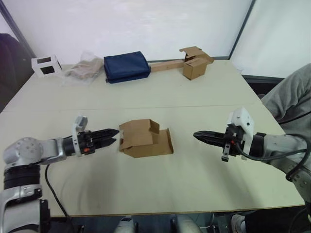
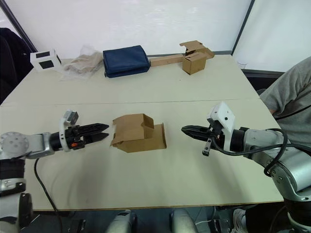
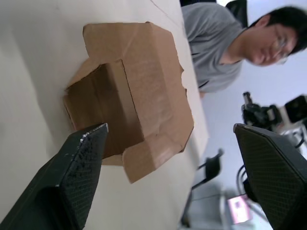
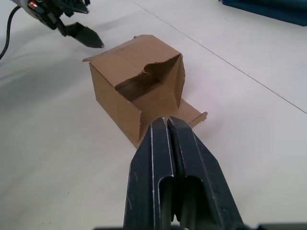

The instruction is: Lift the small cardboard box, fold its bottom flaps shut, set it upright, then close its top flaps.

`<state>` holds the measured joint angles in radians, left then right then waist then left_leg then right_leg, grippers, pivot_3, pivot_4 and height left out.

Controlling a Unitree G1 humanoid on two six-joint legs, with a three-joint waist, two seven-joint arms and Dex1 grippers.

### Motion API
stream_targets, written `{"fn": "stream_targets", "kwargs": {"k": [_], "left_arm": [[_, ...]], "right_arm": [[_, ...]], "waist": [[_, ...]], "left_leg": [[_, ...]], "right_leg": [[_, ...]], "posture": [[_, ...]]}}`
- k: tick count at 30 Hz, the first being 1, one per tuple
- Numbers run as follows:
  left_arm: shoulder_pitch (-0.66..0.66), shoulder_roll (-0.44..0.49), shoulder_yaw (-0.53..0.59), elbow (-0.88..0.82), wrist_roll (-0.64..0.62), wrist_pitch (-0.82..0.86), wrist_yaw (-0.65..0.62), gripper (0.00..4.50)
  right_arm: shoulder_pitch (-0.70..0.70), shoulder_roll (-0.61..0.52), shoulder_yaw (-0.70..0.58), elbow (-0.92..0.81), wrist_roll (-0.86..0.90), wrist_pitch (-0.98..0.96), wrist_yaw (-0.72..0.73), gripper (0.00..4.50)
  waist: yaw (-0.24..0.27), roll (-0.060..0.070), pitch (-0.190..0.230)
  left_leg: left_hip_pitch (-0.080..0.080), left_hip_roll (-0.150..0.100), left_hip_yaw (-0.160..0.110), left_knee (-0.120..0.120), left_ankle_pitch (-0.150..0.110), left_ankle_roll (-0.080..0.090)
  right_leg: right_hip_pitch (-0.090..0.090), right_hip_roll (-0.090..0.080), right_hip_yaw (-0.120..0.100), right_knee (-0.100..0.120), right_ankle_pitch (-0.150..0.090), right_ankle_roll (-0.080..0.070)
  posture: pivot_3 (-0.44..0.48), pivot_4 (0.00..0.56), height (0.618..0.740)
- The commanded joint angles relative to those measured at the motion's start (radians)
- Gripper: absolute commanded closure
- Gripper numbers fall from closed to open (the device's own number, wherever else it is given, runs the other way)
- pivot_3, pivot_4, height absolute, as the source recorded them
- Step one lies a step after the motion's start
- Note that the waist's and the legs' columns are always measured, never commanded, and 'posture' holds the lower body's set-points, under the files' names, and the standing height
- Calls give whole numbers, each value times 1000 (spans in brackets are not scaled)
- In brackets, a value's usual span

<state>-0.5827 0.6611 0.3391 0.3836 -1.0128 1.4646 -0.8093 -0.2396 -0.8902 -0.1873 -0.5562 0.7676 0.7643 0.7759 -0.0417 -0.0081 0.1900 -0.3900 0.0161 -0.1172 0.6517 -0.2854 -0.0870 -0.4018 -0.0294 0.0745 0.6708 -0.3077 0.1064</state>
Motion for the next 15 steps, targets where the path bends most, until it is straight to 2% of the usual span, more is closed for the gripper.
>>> {"fn": "stream_targets", "kwargs": {"k": [1, 15], "left_arm": [[-47, -39, 30, 58, 7, 3, 24, 105], [-145, -172, -41, 184, 87, -93, -33, 105]], "right_arm": [[3, -7, -47, -47, 21, 9, -17, 4500], [-10, -24, -66, -74, 47, 49, -36, 4500]], "waist": [[1, 0, 0], [1, 0, 0]], "left_leg": [[0, 0, 0, 0, 0, 0], [-1, 0, 0, 0, 0, 0]], "right_leg": [[0, 0, 0, 0, 0, 0], [0, 0, 0, 0, 0, 0]], "posture": [[0, 150, 740], [0, 150, 740]]}}
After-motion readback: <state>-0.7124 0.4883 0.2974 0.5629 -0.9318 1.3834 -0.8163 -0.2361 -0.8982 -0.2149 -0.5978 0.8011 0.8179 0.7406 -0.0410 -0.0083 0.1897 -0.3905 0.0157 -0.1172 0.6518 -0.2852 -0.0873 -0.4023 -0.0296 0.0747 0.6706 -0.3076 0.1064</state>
